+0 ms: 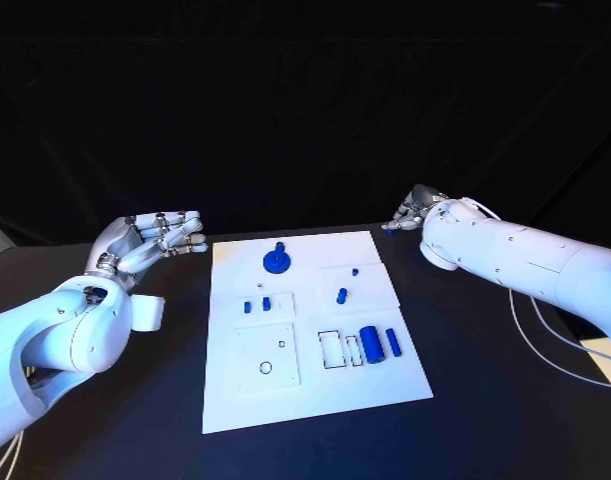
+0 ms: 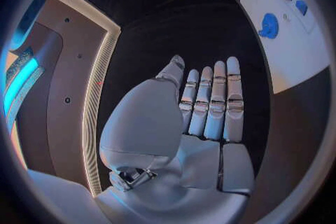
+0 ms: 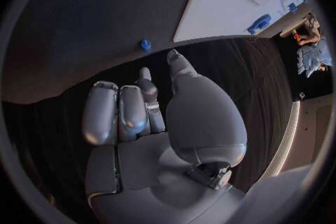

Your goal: Assemble the parts on the task board

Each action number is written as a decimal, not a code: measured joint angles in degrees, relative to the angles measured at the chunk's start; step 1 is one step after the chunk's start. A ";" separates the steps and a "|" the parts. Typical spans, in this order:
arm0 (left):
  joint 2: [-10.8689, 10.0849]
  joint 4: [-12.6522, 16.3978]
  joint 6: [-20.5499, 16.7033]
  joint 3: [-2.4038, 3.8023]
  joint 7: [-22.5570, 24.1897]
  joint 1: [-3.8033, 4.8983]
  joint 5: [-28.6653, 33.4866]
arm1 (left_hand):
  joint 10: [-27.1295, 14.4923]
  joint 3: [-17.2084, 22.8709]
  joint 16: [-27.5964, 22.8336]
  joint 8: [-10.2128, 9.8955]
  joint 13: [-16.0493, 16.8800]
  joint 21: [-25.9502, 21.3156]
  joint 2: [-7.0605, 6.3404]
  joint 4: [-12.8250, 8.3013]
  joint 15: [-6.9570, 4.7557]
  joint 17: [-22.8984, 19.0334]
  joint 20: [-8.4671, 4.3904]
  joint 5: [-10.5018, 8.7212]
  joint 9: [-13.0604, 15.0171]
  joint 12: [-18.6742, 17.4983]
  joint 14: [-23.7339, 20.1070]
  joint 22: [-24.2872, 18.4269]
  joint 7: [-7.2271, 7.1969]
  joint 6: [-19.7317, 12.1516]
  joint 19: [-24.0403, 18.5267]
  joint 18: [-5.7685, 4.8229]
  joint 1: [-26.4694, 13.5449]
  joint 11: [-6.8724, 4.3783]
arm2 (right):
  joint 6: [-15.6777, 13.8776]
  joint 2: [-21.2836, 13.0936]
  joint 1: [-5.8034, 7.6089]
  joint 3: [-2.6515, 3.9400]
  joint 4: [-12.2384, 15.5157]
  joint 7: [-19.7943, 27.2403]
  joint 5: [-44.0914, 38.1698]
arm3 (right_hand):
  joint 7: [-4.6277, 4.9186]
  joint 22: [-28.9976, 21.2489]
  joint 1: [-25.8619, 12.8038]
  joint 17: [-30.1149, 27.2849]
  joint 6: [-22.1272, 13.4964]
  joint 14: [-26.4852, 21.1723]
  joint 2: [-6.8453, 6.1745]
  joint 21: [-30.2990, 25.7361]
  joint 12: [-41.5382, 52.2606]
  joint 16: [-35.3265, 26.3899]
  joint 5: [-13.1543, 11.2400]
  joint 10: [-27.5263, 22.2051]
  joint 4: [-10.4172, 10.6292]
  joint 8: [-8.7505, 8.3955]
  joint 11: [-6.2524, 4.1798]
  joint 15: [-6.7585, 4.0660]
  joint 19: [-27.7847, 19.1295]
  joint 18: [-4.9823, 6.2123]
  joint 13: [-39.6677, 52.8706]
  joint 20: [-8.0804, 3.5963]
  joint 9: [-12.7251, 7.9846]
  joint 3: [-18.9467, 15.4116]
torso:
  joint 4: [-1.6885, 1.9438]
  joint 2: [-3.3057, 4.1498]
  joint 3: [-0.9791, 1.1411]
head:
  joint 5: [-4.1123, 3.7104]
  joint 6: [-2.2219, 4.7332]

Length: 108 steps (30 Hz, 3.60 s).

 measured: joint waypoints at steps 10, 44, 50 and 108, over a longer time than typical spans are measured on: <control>-0.40 0.70 -0.01 0.03 -0.01 -0.01 -0.35 | 0.00 0.00 0.00 0.00 0.00 -0.01 0.00 0.00 0.00 0.05 -0.19 0.00 0.00 0.00 0.00 -0.95 0.00 0.00 0.19 0.00 0.00 0.00 | 0.95 0.86 -0.70 -0.01 -1.12 -1.40 -0.04 | -0.08 -0.01 -0.24 1.10 0.10 0.00 0.24 0.87 0.11 0.22 0.00 0.61 0.38 0.00 -0.17 0.00 0.00 -0.04 1.71 0.00 0.16 -0.06 | 0.29 0.35 -0.09 | -0.12 0.21; -1.38 1.59 -0.01 0.44 -0.12 -0.01 -0.99 | -0.01 0.01 -0.02 0.00 0.01 0.20 0.23 0.00 0.00 0.02 0.02 -0.01 0.01 0.00 -0.01 -2.20 0.00 0.00 0.39 0.01 0.23 0.00 | -1.06 2.01 -1.48 -0.01 -4.09 -2.02 -2.95 | -0.38 0.02 0.84 1.93 0.38 0.01 4.16 1.98 -0.36 0.41 -0.24 1.12 -7.30 0.00 -0.27 0.00 -0.01 -0.06 2.65 -0.01 -0.94 4.28 | 0.77 0.96 -0.11 | -0.21 -0.20; -1.41 1.67 0.00 0.52 -0.12 -0.01 -1.03 | -0.01 0.01 -0.02 0.00 0.01 0.20 0.23 0.00 0.00 0.02 0.02 -0.01 0.01 0.00 0.00 -2.29 0.00 0.00 0.39 0.00 0.23 0.00 | -1.04 2.26 -1.73 -0.01 -4.23 -1.51 -2.89 | -0.39 0.01 0.93 2.08 0.39 0.01 5.34 1.98 -0.36 0.41 0.63 1.11 -9.81 0.00 -0.27 0.00 -0.01 -0.06 2.71 -0.01 -1.53 5.05 | 0.75 0.96 -0.14 | -0.12 -0.42; -1.81 2.41 0.02 0.59 -1.08 -0.51 -1.70 | -0.01 0.18 -0.03 0.00 0.01 0.39 0.74 -0.17 0.00 -0.01 0.02 -0.01 0.01 0.00 -0.01 -3.12 0.20 0.20 0.38 -0.91 0.75 0.00 | 3.54 -3.78 -0.61 -1.42 35.16 2.25 -25.16 | -2.92 0.01 4.19 5.20 4.00 0.63 10.76 3.97 -0.58 -0.25 -3.46 3.50 -16.78 -0.06 -1.61 -0.64 0.01 -1.26 4.34 -0.45 -1.71 11.68 | -0.14 -0.31 -0.69 | 5.66 -2.07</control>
